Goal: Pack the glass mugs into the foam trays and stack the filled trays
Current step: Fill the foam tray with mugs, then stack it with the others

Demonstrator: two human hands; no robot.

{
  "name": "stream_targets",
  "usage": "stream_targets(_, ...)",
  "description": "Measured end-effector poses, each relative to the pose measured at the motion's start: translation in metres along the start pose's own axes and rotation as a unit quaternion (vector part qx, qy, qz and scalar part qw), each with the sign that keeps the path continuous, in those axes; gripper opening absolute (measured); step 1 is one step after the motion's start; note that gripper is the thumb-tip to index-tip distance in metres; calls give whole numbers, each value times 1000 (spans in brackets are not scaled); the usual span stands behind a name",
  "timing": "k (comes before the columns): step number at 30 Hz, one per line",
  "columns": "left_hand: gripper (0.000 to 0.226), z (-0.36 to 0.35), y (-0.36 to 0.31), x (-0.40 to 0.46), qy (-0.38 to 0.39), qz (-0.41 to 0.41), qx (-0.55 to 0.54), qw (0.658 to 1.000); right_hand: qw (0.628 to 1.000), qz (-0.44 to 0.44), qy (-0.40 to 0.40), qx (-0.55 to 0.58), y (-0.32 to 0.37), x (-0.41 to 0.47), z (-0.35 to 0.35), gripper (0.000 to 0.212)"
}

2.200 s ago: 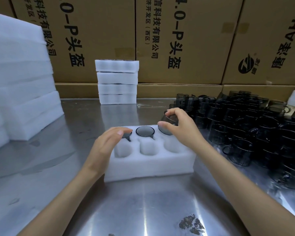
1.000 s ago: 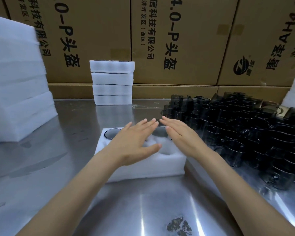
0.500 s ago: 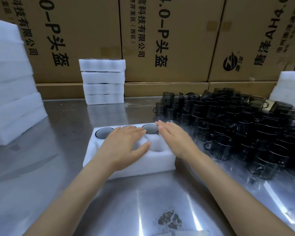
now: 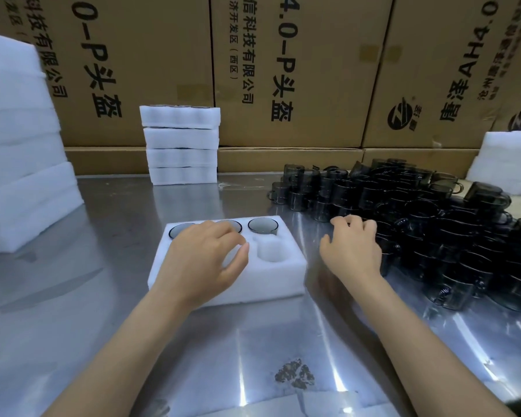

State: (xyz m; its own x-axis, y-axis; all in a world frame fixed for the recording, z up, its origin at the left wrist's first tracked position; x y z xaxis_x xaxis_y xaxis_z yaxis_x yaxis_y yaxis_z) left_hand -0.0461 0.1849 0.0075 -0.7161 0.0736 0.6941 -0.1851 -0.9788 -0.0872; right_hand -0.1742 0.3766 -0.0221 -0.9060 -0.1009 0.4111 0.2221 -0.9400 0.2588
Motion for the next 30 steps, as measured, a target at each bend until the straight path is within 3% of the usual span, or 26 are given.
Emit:
stream_targets(4,39,10,8,-2,-32,33,18,999,991,41,-17,126,14,0,4,42)
stream_targets(7,41,15,17,-7,-52,80,-41,995,984,33,-40,169,8,5,12,45)
stream_targets(10,40,24,24,-14,-114,91,-122,982,978,-2,49,204,-6,10,2,45)
stream_targets(13,42,32,37,-20,-164,111,-191,961,930,-47,169,324,-8,6,-14,48)
stream_targets(21,40,29,89,-47,-193,186,-246,931,912,-37,256,318,-21,8,-22,61)
stream_targets(23,40,28,99,-50,-198,207,-261,922,924,-42,211,315,-25,10,-21,62)
stream_targets(26,41,26,113,-53,-215,248,-288,900,946,-49,46,316,-26,9,1,54)
stream_targets(28,42,21,116,-55,-212,264,-290,895,924,-48,-39,378,-22,6,18,48)
stream_targets(30,41,14,115,-56,-193,275,-289,897,883,-53,-52,463,-11,1,26,48)
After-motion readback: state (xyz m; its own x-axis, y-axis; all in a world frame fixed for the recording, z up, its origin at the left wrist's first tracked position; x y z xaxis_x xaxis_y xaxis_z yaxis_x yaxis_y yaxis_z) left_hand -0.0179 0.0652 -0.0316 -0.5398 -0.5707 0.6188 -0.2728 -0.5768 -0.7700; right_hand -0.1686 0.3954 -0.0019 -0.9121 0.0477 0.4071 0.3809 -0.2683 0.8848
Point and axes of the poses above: each hand's wrist, its own x-axis towards the middle knuckle, its own z-axis out of the back of the hand, y = z × x, the point moved 7 cm from there along x, towards the middle knuckle, and after that the axes turned 3 degrees about z, right-handed, at the moved point
